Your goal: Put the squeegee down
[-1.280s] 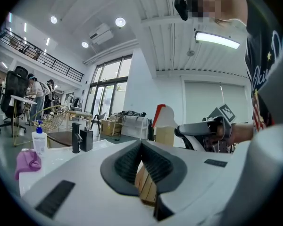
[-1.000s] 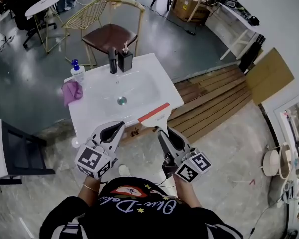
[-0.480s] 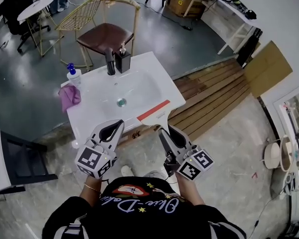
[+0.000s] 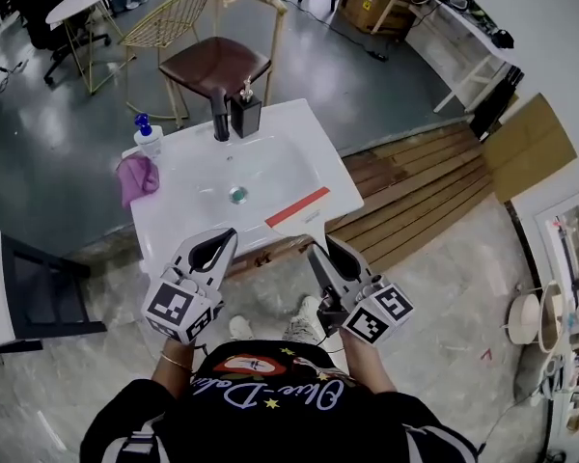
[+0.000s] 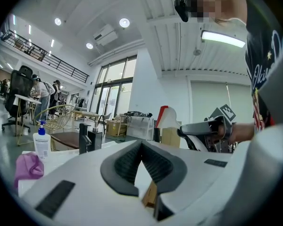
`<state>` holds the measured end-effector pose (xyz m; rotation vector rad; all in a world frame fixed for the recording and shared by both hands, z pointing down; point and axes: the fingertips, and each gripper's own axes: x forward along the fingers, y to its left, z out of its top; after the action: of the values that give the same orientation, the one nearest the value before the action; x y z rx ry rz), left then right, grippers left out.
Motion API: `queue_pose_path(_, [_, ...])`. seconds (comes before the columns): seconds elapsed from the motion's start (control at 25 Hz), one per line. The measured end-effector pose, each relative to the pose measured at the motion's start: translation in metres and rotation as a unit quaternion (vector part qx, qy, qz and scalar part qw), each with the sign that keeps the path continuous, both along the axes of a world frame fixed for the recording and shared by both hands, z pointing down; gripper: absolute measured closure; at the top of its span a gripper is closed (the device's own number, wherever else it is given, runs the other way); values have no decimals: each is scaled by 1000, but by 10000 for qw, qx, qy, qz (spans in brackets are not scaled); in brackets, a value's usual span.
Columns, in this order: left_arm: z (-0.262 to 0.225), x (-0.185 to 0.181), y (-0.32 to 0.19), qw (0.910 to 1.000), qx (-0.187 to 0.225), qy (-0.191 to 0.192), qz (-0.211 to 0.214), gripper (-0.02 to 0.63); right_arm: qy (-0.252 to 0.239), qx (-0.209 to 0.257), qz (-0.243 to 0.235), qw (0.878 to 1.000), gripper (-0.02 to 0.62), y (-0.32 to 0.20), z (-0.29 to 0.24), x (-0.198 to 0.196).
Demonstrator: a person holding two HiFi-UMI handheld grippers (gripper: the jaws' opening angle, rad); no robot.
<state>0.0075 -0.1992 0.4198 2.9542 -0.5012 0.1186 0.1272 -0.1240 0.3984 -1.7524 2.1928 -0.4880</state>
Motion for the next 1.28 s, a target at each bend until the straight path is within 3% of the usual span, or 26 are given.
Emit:
queue_pose_path(0.44, [-5, 9, -2, 9988, 4, -120, -472, 601, -117, -2, -528, 9985, 486, -18, -2, 15])
queue_pose_path(1.28, [-8, 56, -1, 9941, 28, -225, -1059, 601, -309, 75, -1101, 9934, 486, -35, -1, 69])
